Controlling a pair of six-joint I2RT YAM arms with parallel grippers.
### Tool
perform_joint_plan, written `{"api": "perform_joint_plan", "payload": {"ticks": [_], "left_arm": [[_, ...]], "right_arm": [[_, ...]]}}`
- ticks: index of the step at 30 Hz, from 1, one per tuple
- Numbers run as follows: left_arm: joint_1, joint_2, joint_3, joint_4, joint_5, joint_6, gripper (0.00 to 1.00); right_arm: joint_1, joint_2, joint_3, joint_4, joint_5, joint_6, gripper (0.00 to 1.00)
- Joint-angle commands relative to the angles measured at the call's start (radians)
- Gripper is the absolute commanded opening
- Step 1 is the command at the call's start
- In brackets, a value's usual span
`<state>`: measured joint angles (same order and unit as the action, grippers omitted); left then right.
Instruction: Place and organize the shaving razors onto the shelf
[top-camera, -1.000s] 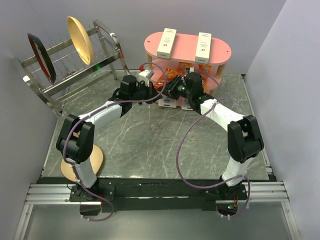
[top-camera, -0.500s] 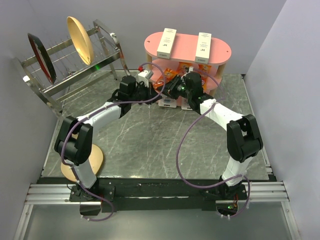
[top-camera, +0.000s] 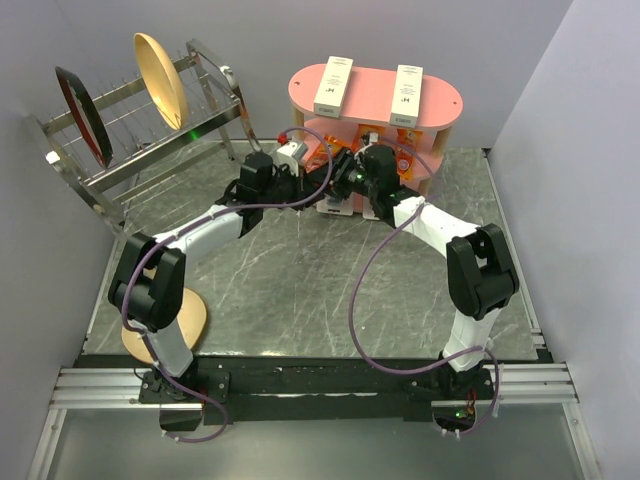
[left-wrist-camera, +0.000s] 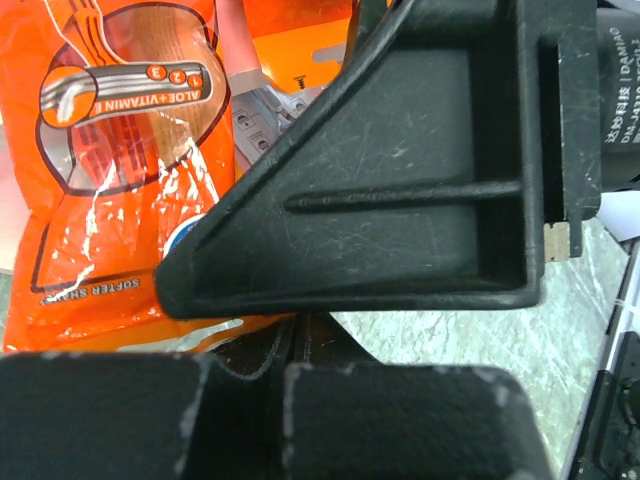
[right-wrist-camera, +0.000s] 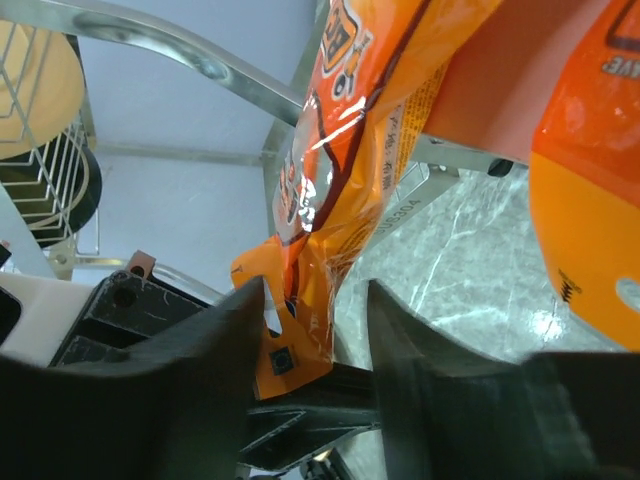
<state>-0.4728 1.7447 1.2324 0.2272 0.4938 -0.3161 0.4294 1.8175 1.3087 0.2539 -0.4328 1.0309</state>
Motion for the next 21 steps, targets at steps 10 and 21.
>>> {"api": "perform_joint_plan", "payload": {"ticks": [10,21], "left_arm": [[-0.007,0.018,0.072,0.034,-0.011,0.048,0.01],[-0.009,0.042,0.11,0.027,-0.031,0.052,0.01]], "right_arm": [[-0.029,-0.129,-0.023,0.03,-0.003,0.0,0.63],[-0.078,-0.236,-0.118,-0.027,-0.024,-0.054,0.67]]}}
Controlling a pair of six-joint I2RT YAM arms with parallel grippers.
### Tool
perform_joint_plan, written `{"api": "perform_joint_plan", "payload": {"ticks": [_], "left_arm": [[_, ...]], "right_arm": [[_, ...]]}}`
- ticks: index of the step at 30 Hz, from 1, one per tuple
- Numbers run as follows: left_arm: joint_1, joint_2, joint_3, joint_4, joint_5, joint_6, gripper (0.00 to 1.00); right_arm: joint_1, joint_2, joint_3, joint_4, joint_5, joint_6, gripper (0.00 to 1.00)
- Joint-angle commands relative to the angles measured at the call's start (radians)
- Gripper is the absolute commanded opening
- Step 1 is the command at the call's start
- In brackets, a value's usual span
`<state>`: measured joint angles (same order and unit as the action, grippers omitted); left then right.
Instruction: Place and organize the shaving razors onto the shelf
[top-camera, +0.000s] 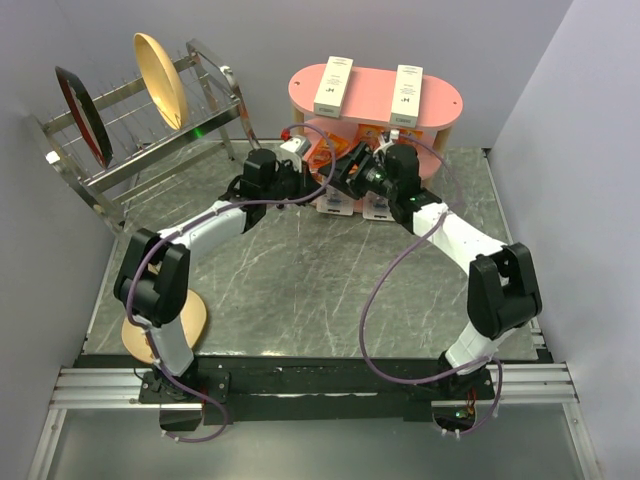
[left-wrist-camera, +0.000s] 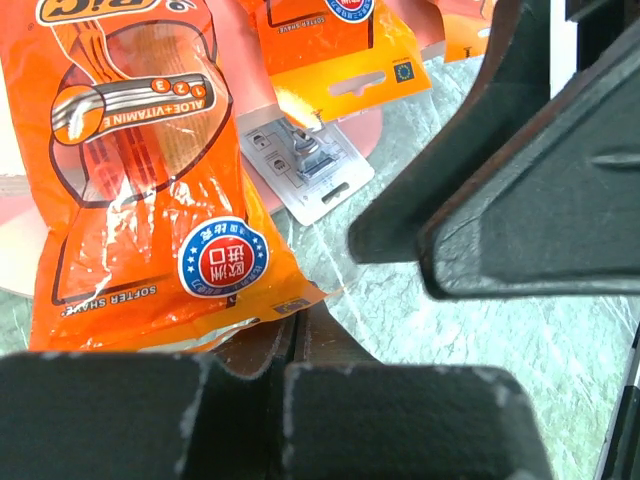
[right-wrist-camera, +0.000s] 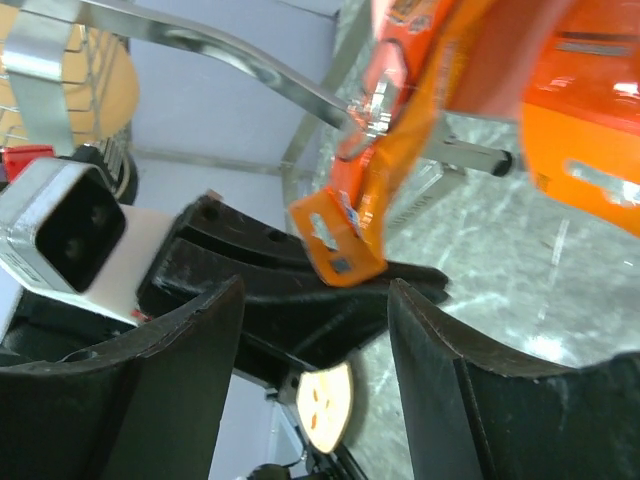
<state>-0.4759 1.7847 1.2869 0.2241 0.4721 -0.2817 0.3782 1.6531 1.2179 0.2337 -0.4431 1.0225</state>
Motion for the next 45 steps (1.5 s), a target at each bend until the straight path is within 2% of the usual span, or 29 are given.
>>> {"api": "perform_joint_plan", "payload": {"ticks": [1,13,27,36,41,45], "left_arm": [[-0.006,0.008,0.058,0.029,-0.007,0.019,0.01],[-0.009,0.065,0.13,0.032,-0.007,0.015,0.01],[-0.009,0.14,0.222,0.017,-0.05,0.035,0.01],[-0.007,0.163,0.261,0.0,-0.081,0.068,0.01],[-0.009,0.13,0.235,-0.023,-0.04,0.078,0.01],[-0.009,0.019,0.097,-0.052,0.023,0.087,0.01]], "right_arm": [[-0.036,-0.079,-0.034,-0.013,-0.026,-0.061,0.66],[-0.101,-0.202,-0.119,-0.2,-0.092,-0.357,0.67],[-0.11,-0.299,-0.208,-0.195,-0.059,-0.372,0.66],[-0.117,-0.305,-0.215,-0.201,-0.062,-0.375,0.66],[-0.124,-0.315,-0.209,-0.223,-0.066,-0.398,0.67],[-0.153,-0.349,-0.183,-0.342,-0.06,-0.487,0.67]]}}
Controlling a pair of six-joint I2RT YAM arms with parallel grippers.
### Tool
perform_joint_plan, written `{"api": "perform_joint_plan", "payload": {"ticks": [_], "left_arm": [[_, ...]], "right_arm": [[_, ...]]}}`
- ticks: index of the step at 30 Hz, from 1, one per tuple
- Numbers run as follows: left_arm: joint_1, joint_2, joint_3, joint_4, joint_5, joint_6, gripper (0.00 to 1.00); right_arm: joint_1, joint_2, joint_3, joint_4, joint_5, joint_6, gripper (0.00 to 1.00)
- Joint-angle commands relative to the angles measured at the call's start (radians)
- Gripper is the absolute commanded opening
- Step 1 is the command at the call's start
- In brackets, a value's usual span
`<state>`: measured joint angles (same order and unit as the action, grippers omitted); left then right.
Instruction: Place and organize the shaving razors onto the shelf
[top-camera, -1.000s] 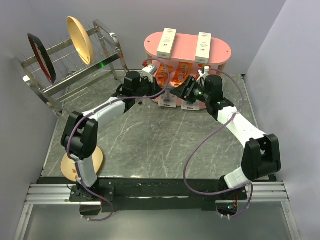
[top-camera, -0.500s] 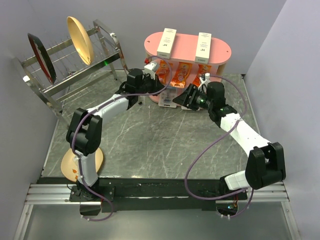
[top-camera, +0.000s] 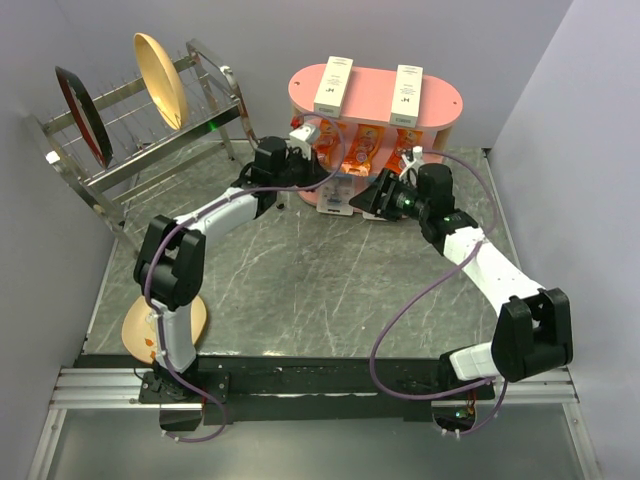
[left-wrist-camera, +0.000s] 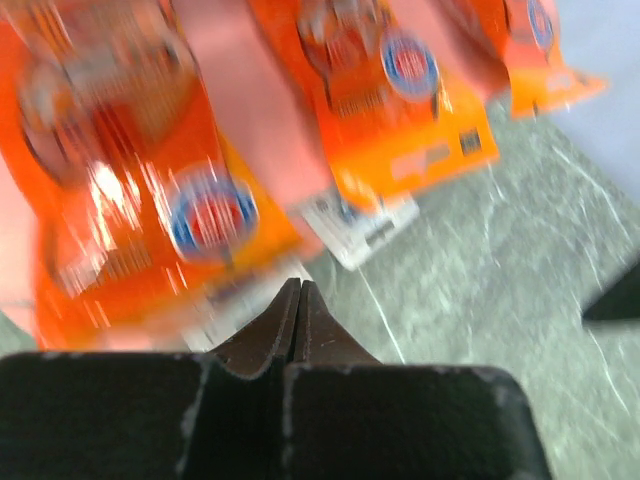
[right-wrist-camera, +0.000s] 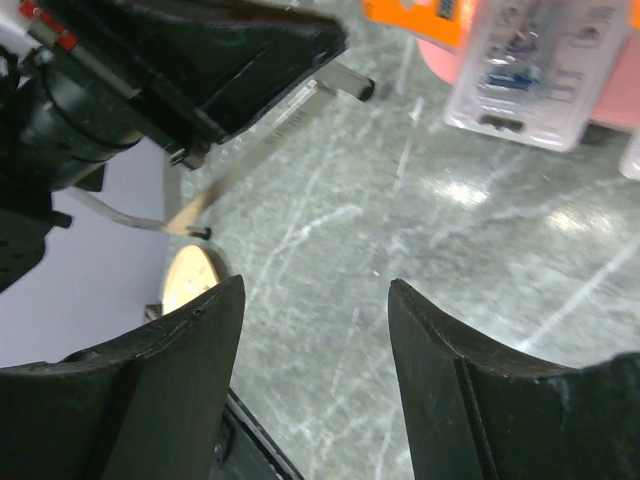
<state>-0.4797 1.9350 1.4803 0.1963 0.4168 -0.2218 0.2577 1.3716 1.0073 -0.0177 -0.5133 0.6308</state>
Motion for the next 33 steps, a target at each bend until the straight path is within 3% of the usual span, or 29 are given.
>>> {"api": "perform_joint_plan", "payload": {"ticks": [1,4,9,11,15,20,24,29,33], "left_arm": [[-0.005,-0.184,-0.126,-0.052,0.091,0.032,0.01],[-0.005,-0.296,-0.244,-0.104,0.099,0.053,0.14],[-0.005,-0.455,-0.377,-0.285,0.053,0.136,0.65],[-0.005,-0.516,-0.391,-0.375,0.019,0.145,0.99],[0.026,-0.635,-0.471,-0.408,-0.03,0.116,0.99],[0.136,-0.797,-0.574,-0.409,-0.15,0.119,0.99],[0.191,-0.879,-0.565,-0.452,-0.223,0.154,0.99],[0.205,-0.964,-0.607,-0.472,-0.285,0.202,0.99],[0.228,-1.002,-0.638,-0.483,-0.257,0.164,0.99]], "right_arm": [[-0.055,-0.08,0.031,-0.115,0.009,-0.114,0.67],[-0.13,-0.121,0.05,-0.252,0.025,-0.18,0.67],[-0.289,-0.204,0.057,-0.514,0.099,-0.35,0.7],[-0.369,-0.229,0.063,-0.585,0.175,-0.4,0.74],[-0.452,-0.282,0.057,-0.683,0.463,-0.462,0.79],[-0.456,-0.374,0.068,-0.741,0.628,-0.528,0.81],[-0.454,-0.43,0.114,-0.855,0.619,-0.516,0.84],[-0.454,-0.531,0.103,-0.877,0.478,-0.572,0.88],[-0.454,-0.575,0.126,-0.874,0.362,-0.591,0.91]]}}
